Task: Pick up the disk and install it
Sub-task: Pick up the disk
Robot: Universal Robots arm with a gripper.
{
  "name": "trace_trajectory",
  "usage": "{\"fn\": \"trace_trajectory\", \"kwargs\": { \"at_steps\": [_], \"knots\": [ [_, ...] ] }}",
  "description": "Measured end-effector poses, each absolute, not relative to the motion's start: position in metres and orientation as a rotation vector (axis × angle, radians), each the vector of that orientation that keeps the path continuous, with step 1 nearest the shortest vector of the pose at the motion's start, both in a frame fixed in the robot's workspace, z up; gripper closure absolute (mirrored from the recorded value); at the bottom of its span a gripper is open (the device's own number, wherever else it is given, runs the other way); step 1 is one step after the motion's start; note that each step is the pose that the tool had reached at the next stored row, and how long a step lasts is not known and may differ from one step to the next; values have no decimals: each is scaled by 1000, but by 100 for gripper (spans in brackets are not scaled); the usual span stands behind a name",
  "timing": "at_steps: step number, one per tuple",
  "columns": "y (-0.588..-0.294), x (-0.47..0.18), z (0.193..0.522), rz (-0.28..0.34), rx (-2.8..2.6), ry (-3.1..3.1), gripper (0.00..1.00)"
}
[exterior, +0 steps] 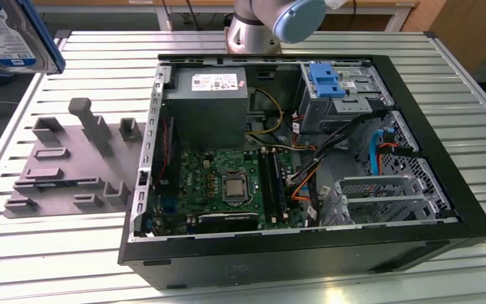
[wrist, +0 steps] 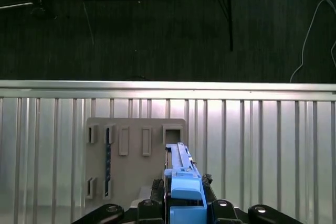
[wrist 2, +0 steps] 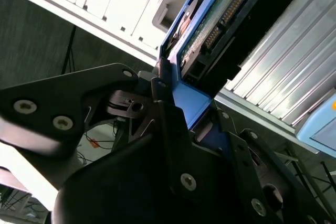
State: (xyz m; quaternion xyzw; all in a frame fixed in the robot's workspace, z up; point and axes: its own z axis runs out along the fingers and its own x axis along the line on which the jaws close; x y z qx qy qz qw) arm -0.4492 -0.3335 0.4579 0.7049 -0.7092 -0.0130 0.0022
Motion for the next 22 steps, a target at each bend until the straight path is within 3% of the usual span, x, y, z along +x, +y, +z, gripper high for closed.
{"fn": "trace_trajectory", "kwargs": {
  "at_steps": [14,22],
  "knots": [
    [-334,-449,495,-39,2212,-2226,64],
    [-334,-450,498,-38,2212,-2226,64]
  ]
}}
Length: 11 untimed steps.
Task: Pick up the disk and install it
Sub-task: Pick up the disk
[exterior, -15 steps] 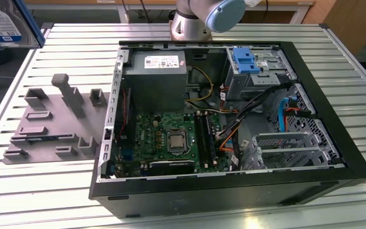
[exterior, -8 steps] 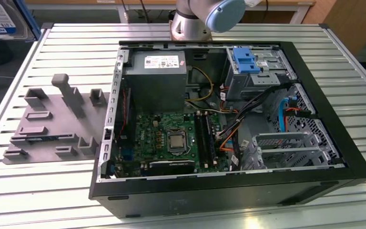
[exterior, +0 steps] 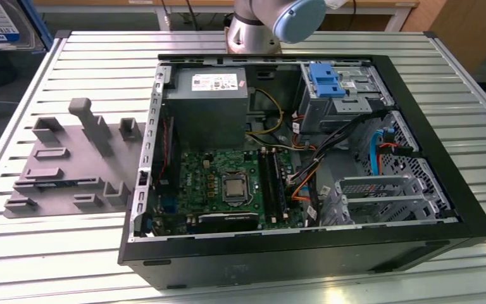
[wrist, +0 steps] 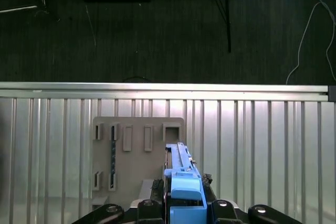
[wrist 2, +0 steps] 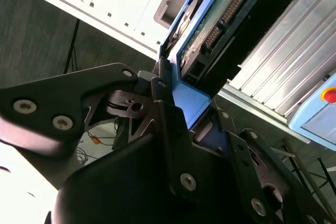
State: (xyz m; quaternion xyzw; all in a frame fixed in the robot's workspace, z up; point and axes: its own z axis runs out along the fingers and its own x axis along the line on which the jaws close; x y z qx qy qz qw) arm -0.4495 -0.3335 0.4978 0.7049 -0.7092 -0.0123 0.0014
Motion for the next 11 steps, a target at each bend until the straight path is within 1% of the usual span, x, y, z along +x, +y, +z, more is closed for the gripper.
{"fn": "trace_trajectory", "kwargs": {
  "at_steps": [11],
  "knots": [
    [-333,-434,498,-39,2212,-2226,64]
  ]
}}
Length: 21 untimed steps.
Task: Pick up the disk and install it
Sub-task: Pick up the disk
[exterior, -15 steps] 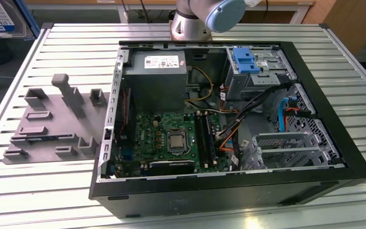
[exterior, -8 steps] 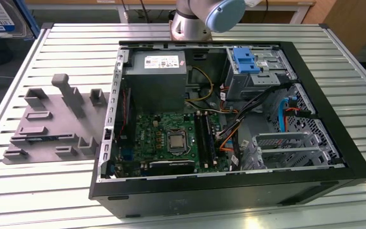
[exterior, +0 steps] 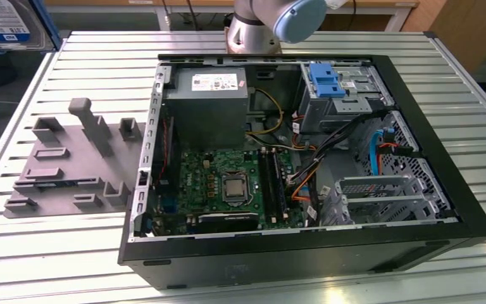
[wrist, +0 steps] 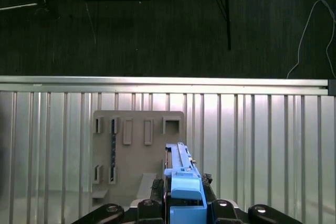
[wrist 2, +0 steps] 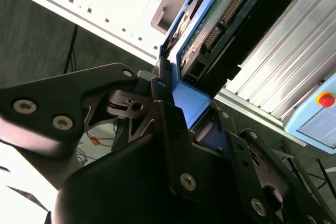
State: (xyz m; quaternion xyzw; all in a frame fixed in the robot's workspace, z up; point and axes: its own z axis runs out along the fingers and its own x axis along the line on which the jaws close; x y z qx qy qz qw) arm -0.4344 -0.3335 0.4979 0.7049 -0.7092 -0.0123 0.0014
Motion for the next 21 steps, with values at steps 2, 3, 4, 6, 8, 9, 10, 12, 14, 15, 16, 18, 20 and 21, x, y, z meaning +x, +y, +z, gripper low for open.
{"fn": "trace_trajectory", "kwargs": {
  "at_steps": [2,3,4,6,8,9,10,12,14,15,16,18,20,21],
  "knots": [
    [-334,-430,498,-38,2212,-2226,64],
    [-334,-429,498,-38,2213,-2226,64],
    [-334,-427,498,-38,2213,-2226,64],
    [-334,-422,498,-38,2213,-2226,64],
    [-334,-416,498,-39,2213,-2226,64],
    [-333,-414,498,-38,2213,-2226,64],
    [-333,-411,498,-38,2213,-2225,64],
    [-333,-406,498,-39,2213,-2225,64],
    [-333,-401,498,-39,2214,-2225,64],
    [-333,-398,498,-39,2214,-2225,64],
    [-334,-396,498,-38,2214,-2224,64],
    [-334,-390,498,-38,2215,-2224,64],
    [-334,-384,498,-39,2215,-2223,64],
    [-334,-382,498,-38,2215,-2223,64]
  ]
}}
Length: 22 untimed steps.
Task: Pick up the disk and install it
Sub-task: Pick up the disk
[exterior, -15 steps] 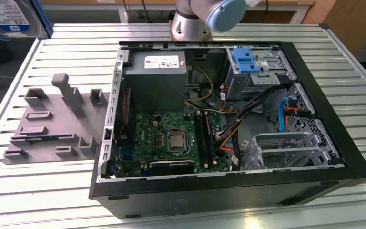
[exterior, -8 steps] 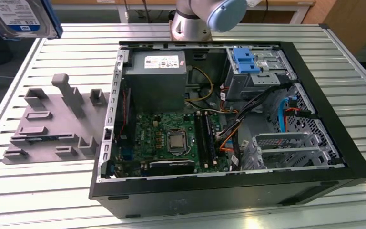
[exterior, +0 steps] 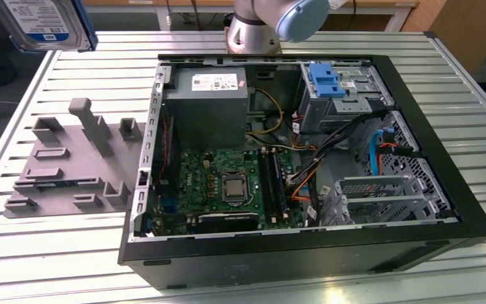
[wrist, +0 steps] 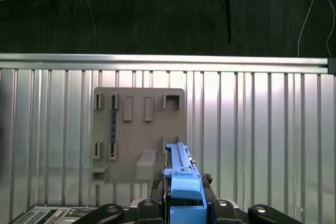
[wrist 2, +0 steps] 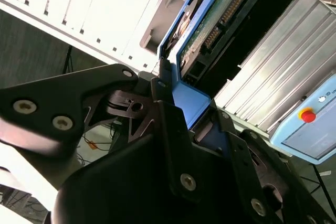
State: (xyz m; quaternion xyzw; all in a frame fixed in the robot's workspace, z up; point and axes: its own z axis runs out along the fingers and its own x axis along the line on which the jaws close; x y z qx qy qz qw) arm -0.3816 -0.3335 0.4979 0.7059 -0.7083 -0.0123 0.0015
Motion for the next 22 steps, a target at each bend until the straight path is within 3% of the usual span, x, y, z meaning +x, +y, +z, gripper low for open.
{"fn": "trace_trajectory", "kwargs": {
  "at_steps": [22],
  "knots": [
    [-345,-373,498,-36,2215,-2221,64]
  ]
}}
